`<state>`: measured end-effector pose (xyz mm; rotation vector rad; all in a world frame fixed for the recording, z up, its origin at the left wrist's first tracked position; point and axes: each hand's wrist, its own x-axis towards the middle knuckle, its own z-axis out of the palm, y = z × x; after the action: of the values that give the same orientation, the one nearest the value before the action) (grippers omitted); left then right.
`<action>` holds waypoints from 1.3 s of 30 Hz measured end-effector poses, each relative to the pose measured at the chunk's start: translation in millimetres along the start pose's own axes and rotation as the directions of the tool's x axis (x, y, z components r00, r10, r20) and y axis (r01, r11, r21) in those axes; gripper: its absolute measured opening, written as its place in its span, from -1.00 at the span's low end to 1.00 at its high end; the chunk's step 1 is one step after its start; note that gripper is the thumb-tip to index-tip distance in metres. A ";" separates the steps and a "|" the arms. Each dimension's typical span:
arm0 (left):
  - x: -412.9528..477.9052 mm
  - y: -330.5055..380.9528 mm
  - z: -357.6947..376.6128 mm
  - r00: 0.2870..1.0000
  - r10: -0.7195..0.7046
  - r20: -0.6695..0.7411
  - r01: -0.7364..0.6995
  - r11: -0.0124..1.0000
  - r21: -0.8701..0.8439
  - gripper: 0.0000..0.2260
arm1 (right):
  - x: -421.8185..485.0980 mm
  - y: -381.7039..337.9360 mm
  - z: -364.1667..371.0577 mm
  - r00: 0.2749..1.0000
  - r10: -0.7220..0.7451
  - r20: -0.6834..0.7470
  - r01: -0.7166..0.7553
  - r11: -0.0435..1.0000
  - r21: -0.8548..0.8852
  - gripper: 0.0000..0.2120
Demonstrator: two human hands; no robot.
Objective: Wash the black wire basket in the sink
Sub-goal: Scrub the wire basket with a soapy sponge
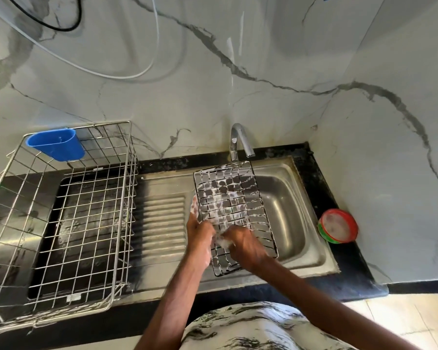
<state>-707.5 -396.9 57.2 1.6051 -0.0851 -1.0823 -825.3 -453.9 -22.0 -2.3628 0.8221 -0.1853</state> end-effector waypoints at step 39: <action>6.6 -17.0 17.5 0.983 0.178 0.039 -0.182 0.972 0.148 -0.02 | 64.2 15.5 -60.9 0.977 0.000 -0.214 -0.093 0.900 -0.426 -0.38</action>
<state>-723.5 -407.5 40.7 1.6828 -0.3308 -0.9738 -801.6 -533.3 12.8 -2.7705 1.1166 -0.2554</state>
